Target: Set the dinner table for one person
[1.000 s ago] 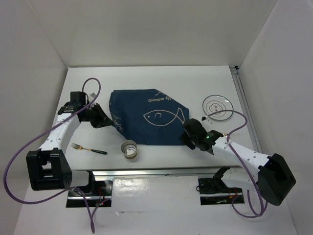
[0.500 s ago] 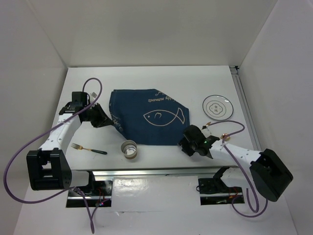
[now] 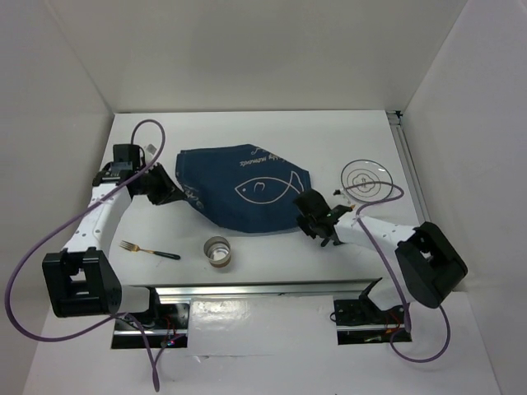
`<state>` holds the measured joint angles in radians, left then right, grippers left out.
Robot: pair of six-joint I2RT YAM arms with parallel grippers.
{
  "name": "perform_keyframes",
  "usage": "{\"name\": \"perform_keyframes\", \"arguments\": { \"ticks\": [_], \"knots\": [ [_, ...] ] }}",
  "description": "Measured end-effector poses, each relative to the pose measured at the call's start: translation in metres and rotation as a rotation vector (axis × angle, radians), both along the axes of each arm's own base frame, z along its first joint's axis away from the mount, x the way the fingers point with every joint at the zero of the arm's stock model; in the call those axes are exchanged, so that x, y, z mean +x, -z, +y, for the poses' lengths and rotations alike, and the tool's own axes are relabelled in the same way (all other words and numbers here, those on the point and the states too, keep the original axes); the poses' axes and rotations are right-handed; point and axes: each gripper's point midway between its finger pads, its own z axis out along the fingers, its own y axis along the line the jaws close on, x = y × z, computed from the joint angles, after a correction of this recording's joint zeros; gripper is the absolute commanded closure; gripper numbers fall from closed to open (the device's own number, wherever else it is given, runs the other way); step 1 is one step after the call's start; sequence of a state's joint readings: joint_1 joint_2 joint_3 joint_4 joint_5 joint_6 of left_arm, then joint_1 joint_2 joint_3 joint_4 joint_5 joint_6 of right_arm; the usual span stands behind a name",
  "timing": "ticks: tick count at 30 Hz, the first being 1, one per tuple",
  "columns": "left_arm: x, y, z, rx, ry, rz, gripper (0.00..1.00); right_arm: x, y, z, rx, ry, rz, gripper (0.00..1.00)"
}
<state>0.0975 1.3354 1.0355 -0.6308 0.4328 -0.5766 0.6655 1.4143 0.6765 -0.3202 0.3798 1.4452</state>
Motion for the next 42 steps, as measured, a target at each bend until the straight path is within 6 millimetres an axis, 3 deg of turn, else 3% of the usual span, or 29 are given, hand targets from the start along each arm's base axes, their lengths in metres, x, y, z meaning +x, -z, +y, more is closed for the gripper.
{"name": "perform_keyframes", "arguments": {
  "ticks": [4,9,12,15,22,27,29,33,37,40,42],
  "knots": [
    [0.02,-0.038,0.005,-0.003,0.01,-0.078,1.0,0.027,-0.049,0.007,-0.018,-0.059,-0.123,1.0],
    [0.038,-0.092,0.008,-0.02,0.026,-0.194,1.0,0.051,-0.145,0.017,-0.012,-0.147,-0.342,1.0],
    [0.041,-0.118,0.006,-0.04,0.037,-0.245,1.0,0.055,-0.194,0.014,-0.02,-0.174,-0.45,1.0],
    [0.041,-0.138,0.004,-0.055,0.047,-0.277,1.0,0.051,-0.227,0.007,-0.034,-0.195,-0.52,1.0],
    [0.038,-0.193,0.007,-0.062,0.05,-0.379,1.0,0.035,-0.277,-0.01,-0.079,-0.235,-0.615,1.0],
    [0.052,-0.232,0.007,-0.065,0.052,-0.452,1.0,0.049,-0.317,-0.013,-0.177,-0.252,-0.698,1.0],
    [0.069,-0.237,0.009,-0.068,0.055,-0.461,1.0,0.066,-0.33,-0.01,-0.236,-0.265,-0.727,1.0],
    [0.112,-0.229,0.011,-0.1,0.079,-0.422,1.0,0.116,-0.344,-0.005,-0.341,-0.278,-0.772,1.0],
    [0.155,-0.218,0.012,-0.132,0.106,-0.413,1.0,0.176,-0.341,-0.028,-0.397,-0.252,-0.77,1.0],
    [0.171,-0.207,0.009,-0.174,0.116,-0.392,1.0,0.211,-0.34,-0.043,-0.408,-0.249,-0.766,1.0],
    [0.175,-0.206,0.007,-0.191,0.124,-0.396,1.0,0.224,-0.342,-0.048,-0.403,-0.251,-0.778,1.0]
  ]
}}
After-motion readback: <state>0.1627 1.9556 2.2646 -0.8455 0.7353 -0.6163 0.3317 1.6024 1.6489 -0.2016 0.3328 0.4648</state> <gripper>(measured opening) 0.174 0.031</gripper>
